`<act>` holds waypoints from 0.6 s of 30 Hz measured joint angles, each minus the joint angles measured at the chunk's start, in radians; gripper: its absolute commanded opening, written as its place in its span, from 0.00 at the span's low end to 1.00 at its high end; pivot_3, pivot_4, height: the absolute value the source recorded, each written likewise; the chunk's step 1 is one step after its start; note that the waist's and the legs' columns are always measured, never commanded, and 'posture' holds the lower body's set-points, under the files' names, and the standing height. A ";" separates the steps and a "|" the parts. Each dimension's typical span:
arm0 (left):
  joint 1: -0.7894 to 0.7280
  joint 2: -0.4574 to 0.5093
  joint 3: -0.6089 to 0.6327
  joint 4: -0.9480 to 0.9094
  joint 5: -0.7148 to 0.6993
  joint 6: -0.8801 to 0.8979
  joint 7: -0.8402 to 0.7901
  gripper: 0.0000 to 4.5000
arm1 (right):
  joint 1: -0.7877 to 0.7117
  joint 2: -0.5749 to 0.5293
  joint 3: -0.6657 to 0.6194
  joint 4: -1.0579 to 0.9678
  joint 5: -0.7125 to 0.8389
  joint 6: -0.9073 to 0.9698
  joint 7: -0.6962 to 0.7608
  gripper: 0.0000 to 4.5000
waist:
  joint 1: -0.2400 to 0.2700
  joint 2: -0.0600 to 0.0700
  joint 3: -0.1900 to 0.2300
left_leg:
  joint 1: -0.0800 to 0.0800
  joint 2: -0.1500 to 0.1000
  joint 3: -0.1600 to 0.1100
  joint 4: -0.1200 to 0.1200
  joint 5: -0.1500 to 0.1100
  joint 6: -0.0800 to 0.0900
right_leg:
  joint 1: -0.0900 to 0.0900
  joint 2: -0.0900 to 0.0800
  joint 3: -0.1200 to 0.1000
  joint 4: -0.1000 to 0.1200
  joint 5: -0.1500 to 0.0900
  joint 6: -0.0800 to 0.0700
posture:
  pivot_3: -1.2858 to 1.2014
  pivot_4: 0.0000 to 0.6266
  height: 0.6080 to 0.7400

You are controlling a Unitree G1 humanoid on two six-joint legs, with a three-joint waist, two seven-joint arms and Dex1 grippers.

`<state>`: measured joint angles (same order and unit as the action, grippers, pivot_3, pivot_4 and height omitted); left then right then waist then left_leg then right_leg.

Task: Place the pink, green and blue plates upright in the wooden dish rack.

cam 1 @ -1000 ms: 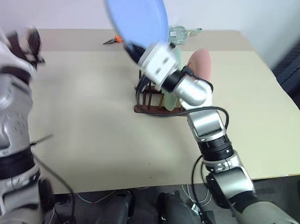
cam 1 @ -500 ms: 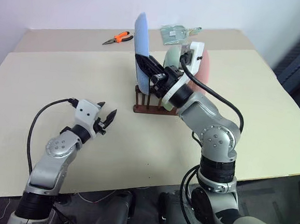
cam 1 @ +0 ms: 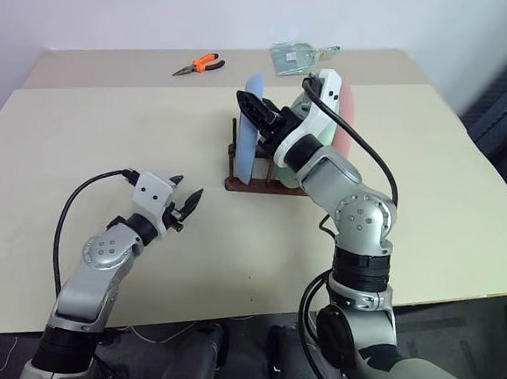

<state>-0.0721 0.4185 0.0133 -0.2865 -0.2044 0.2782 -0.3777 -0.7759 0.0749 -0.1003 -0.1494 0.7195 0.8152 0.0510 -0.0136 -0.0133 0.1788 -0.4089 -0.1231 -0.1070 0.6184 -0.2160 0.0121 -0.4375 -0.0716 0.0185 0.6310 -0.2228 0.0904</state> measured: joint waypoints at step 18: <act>-0.001 -0.007 -0.042 -0.021 0.017 0.007 -0.079 0.57 | 0.153 -0.662 0.136 -0.210 -0.303 -0.267 0.518 0.11 | 0.022 -0.001 0.000 | 0.000 0.000 0.000 0.002 -0.001 0.001 | 0.004 -0.001 -0.002 -0.003 0.000 0.000 | 0.52 0.24 0.91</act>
<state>-0.0732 0.4114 -0.0288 -0.3071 -0.1874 0.2850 -0.4569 -0.6233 -0.5870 0.0355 -0.3594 0.4168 0.5484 0.5693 0.0079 -0.0140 0.1787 -0.4091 -0.1230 -0.1075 0.6200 -0.2166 0.0130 -0.4339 -0.0728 0.0162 0.6280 -0.2231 0.0909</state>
